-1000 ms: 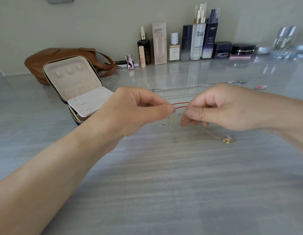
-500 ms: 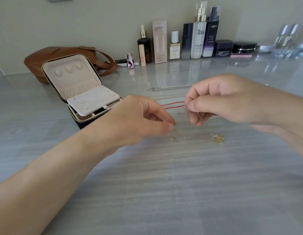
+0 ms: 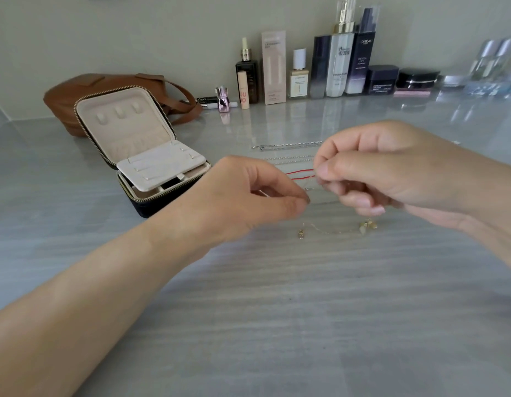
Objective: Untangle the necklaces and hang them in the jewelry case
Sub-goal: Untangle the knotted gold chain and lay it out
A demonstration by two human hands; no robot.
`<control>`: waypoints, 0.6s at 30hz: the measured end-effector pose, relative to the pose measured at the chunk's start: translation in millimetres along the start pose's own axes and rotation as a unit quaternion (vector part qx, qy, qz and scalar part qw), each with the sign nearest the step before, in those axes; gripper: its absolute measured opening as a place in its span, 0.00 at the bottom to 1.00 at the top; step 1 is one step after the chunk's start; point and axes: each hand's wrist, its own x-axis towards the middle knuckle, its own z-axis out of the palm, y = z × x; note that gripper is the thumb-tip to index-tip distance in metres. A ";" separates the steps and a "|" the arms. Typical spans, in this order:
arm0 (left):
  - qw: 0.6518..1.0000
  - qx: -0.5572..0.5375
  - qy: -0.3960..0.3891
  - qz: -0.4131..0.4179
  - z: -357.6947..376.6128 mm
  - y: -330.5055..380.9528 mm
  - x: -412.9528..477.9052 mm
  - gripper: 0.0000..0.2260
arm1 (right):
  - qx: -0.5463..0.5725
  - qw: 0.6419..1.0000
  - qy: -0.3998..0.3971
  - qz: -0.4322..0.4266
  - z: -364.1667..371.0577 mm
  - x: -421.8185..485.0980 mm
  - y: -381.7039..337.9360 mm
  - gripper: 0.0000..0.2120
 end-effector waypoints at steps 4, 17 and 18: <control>0.999 0.018 -0.032 -0.008 1.0 2.7 -2.5 0.08 | -0.013 1.000 0.003 0.000 -0.6 -0.3 -0.4 0.06; 1.000 -0.012 0.002 -0.016 0.0 -0.7 0.0 0.06 | -0.101 0.995 0.012 0.008 4.0 0.8 4.3 0.07; 1.000 -0.015 0.002 -0.019 -0.2 -0.7 0.3 0.07 | -0.109 0.994 0.016 0.006 3.6 0.9 4.4 0.07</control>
